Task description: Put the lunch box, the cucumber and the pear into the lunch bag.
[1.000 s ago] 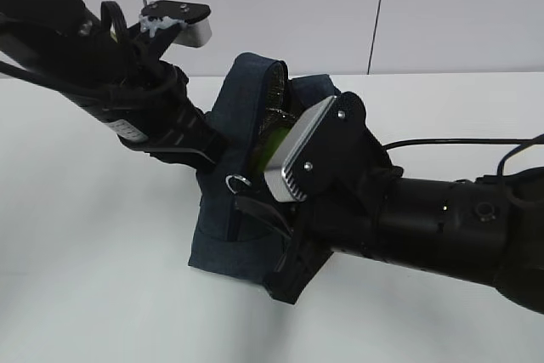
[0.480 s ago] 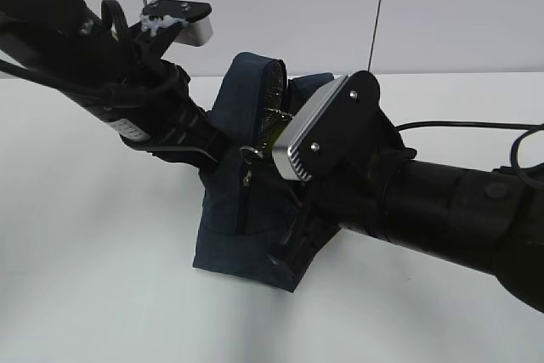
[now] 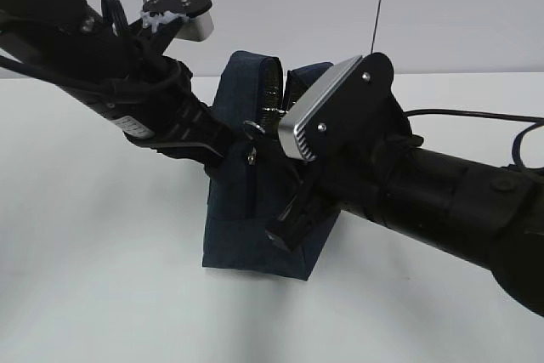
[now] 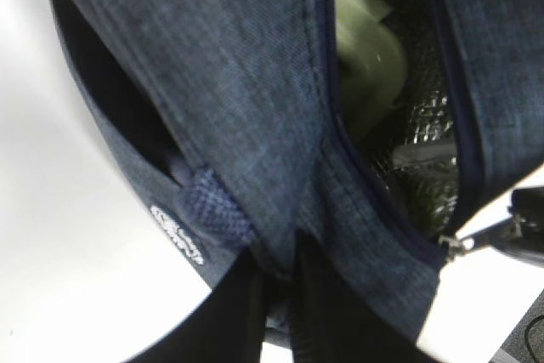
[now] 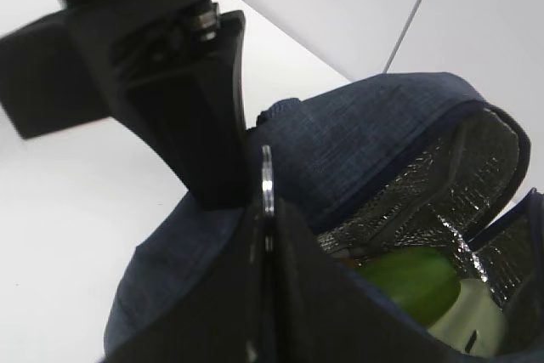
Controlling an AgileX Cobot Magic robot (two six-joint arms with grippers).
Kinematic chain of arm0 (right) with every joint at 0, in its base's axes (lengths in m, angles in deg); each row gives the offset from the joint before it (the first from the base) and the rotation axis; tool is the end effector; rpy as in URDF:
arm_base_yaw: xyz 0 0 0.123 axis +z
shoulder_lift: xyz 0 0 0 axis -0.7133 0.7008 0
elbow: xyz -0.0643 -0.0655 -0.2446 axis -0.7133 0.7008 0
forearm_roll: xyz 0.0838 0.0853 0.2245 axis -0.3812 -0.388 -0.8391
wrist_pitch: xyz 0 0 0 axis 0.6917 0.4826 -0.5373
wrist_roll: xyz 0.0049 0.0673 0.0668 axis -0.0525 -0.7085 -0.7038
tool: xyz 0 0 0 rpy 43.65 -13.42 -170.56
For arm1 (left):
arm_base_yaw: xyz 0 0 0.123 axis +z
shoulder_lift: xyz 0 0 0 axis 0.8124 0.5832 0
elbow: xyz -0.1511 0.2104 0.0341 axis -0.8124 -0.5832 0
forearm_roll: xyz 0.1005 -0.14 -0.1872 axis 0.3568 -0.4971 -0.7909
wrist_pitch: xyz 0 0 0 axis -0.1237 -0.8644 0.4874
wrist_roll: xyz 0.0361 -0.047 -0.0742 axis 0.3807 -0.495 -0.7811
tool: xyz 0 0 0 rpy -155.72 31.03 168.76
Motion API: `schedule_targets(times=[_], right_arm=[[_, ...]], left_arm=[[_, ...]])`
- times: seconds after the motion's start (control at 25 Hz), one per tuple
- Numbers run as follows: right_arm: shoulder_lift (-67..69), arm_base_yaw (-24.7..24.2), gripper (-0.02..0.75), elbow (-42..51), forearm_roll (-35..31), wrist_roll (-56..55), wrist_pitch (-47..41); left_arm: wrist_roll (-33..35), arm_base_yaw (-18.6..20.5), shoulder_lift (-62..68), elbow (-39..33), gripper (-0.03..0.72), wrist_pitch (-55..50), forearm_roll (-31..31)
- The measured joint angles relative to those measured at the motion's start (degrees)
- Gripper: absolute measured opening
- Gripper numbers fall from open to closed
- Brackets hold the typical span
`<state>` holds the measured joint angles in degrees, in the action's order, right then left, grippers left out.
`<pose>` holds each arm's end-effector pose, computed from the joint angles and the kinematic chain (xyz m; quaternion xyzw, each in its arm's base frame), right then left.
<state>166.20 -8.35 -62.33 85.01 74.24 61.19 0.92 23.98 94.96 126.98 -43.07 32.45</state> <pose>0.2468 0.1915 0.1905 -0.3712 0.6913 0.1199 0.6082 0.2891 -0.1947 0.2307 0.2990 0.9121 -0.1710 0.2222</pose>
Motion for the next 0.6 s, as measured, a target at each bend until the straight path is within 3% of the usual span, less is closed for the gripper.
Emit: schedule_targets(times=[0.6], right_arm=[[-2.1,0.0,0.000,0.0,7.4,-6.8,-7.6]], left_arm=[[0.0,-0.1,-0.6,0.0,0.027,-1.4,-1.5]])
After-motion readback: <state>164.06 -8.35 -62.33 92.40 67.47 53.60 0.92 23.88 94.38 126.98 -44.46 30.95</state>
